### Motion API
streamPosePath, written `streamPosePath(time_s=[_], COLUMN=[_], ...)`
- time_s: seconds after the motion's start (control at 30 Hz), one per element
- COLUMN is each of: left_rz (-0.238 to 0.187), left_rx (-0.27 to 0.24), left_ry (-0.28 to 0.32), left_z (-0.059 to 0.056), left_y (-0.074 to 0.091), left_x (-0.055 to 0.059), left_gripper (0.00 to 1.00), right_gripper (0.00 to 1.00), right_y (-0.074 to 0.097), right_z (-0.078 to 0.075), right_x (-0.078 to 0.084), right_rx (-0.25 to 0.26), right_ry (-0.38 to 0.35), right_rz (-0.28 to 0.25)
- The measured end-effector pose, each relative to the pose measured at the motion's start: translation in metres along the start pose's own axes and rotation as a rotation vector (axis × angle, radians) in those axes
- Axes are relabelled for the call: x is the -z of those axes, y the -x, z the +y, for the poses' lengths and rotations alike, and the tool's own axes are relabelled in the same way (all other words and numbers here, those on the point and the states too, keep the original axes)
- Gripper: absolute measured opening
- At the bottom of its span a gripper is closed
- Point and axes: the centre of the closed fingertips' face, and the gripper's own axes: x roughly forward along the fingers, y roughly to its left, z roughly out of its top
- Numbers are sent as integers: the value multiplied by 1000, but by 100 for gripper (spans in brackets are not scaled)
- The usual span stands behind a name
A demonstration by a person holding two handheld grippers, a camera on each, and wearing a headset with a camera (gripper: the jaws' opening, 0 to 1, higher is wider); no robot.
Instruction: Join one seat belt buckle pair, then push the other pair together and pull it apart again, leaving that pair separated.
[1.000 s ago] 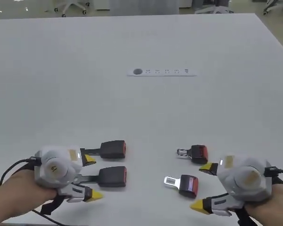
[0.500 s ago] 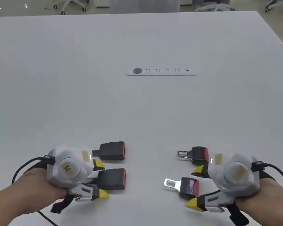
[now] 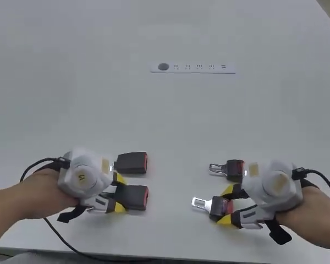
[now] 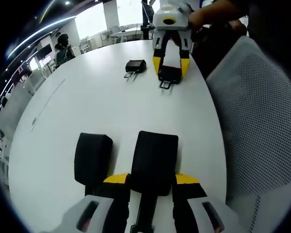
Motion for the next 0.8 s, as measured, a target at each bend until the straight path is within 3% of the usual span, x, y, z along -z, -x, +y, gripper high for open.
streamPosePath(time_s=[0.13,0.47,0.8], left_rz=[6,57,63], left_rx=[10,11,17], left_ry=[-6,-15,2], left_z=[0,-3,-3], left_y=[-1,-1,-2], left_x=[0,0,1], left_gripper=[35,34,34], right_gripper=[34,34,34], right_y=[0,-1,-3], right_z=[0,1,0], right_x=[1,2,5], right_rx=[-25,-27,-22], right_ry=[36,82,122], right_rz=[17,58,109])
